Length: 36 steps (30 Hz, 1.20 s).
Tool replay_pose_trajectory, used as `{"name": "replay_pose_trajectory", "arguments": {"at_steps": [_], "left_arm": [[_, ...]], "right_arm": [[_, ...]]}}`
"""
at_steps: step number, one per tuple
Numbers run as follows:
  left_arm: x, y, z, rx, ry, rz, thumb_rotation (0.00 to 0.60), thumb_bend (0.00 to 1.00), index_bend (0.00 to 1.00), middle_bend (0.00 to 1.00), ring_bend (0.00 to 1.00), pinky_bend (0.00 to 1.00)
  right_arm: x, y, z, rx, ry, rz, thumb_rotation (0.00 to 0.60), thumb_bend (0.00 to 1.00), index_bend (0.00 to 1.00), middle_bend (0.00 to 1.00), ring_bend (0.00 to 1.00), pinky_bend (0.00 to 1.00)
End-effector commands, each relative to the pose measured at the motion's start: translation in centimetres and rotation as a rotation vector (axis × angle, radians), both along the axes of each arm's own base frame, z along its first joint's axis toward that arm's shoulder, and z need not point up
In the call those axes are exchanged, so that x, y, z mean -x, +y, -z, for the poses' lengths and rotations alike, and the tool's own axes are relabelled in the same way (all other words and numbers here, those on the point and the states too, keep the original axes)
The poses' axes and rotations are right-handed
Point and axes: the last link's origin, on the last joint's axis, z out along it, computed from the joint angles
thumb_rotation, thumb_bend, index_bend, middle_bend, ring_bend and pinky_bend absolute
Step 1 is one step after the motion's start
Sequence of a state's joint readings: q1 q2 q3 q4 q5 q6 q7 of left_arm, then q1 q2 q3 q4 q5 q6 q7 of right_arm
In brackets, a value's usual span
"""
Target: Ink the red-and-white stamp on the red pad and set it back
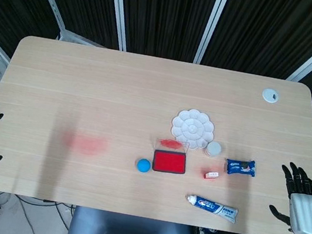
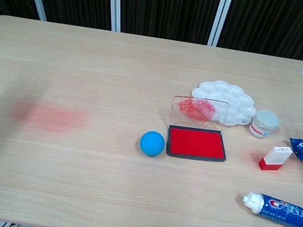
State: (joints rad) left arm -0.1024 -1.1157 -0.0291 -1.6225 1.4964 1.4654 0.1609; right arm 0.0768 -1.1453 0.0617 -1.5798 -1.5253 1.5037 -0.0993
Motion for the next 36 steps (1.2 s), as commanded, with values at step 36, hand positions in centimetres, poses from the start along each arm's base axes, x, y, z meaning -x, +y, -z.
{"name": "replay_pose_trajectory", "arguments": {"at_steps": [36], "left_arm": [[-0.1, 0.6, 0.1, 0.007, -0.053, -0.001, 0.6, 0.03, 0.0, 0.0, 0.0, 0.0]], "right_arm": [[-5.7, -4.8, 4.8, -0.156, 0.0, -0.142, 0.6, 0.17, 0.33, 0.31, 0.22, 0.26]]}}
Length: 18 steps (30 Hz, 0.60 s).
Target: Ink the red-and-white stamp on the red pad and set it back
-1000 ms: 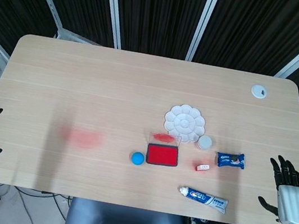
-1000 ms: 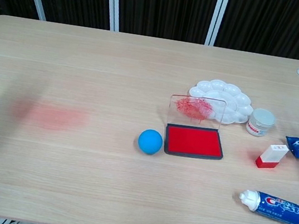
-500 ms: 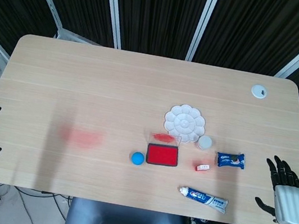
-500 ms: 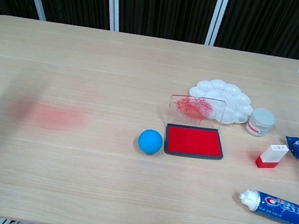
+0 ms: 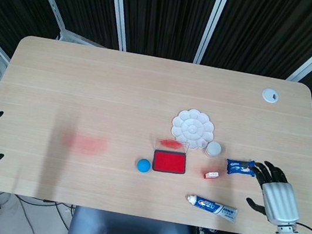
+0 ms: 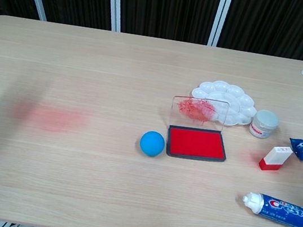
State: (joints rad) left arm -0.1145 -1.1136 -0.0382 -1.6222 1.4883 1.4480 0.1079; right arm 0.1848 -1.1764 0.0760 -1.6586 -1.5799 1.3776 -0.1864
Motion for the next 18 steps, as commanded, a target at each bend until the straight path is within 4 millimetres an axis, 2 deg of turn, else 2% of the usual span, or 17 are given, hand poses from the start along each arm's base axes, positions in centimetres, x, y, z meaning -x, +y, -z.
{"name": "replay_pose_trajectory", "arguments": {"at_steps": [1, 7, 18], "left_arm": [[0.0, 0.1, 0.1, 0.003, -0.003, -0.001, 0.6, 0.03, 0.0, 0.0, 0.0, 0.0], [0.0, 0.1, 0.1, 0.005, -0.013, -0.009, 0.6, 0.03, 0.0, 0.0, 0.0, 0.0], [0.0, 0.2, 0.1, 0.018, -0.021, -0.017, 0.6, 0.03, 0.0, 0.0, 0.0, 0.0]], "right_arm": [[-1.7, -2.1, 1.7, -0.03, 0.007, -0.013, 0.6, 0.18, 0.34, 0.32, 0.23, 0.26], [-3.2, -3.9, 3.8, -0.065, 0.017, -0.02, 0.6, 0.21, 0.4, 0.39, 0.27, 0.28], [-4.2, -5.0, 7.9, -0.138, 0.019, 0.024, 0.6, 0.24, 0.42, 0.39, 0.27, 0.28]]}}
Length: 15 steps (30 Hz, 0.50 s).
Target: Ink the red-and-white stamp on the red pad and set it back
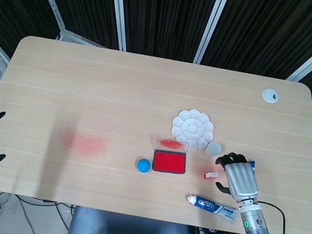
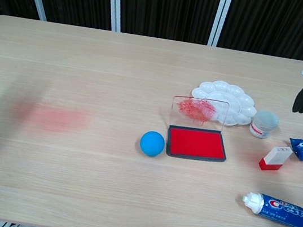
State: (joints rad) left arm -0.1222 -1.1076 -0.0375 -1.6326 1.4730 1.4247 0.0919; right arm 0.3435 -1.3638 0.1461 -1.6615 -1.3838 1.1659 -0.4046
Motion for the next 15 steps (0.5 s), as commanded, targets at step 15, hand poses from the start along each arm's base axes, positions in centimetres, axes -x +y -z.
{"name": "replay_pose_trajectory", "arguments": {"at_steps": [15], "left_arm": [[0.1, 0.1, 0.0, 0.013, -0.009, -0.014, 0.6, 0.03, 0.0, 0.0, 0.0, 0.0]], "right_arm": [[0.5, -1.2, 4.4, -0.062, 0.035, 0.065, 0.6, 0.3, 0.44, 0.39, 0.27, 0.28]]}}
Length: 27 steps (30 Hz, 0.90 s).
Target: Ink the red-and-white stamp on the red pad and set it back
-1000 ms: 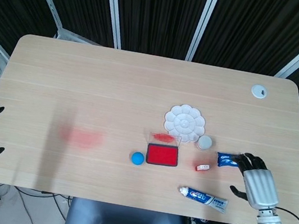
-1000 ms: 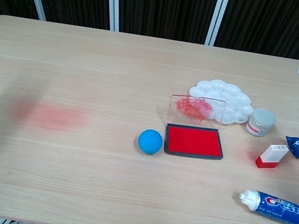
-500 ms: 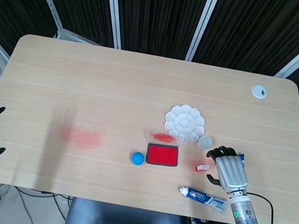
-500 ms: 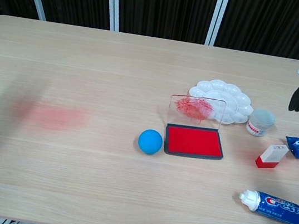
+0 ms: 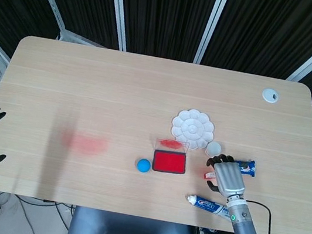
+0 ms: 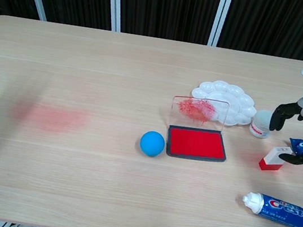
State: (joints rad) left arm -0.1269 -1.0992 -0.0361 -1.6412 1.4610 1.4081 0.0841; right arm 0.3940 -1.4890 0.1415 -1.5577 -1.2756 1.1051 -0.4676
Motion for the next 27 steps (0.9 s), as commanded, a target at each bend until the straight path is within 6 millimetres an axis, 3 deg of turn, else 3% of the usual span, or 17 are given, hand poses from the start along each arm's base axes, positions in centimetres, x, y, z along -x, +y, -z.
{"name": "replay_pose_trajectory", "arguments": {"at_steps": [1, 7, 27], "left_arm": [[0.0, 0.0, 0.0, 0.002, 0.0, -0.001, 0.6, 0.03, 0.0, 0.0, 0.0, 0.0], [0.0, 0.0, 0.0, 0.005, 0.0, -0.009, 0.6, 0.03, 0.0, 0.0, 0.0, 0.0], [-0.1, 0.0, 0.1, 0.008, 0.001, -0.016, 0.6, 0.03, 0.0, 0.0, 0.0, 0.0]], "right_arm": [[0.2, -0.2, 0.4, -0.005, 0.005, 0.009, 0.6, 0.31, 0.45, 0.39, 0.27, 0.28], [0.7, -0.6, 1.1, -0.014, 0.007, 0.034, 0.6, 0.35, 0.46, 0.39, 0.27, 0.28], [2.2, -1.1, 2.7, -0.044, 0.023, 0.092, 0.6, 0.37, 0.49, 0.4, 0.27, 0.28]]}}
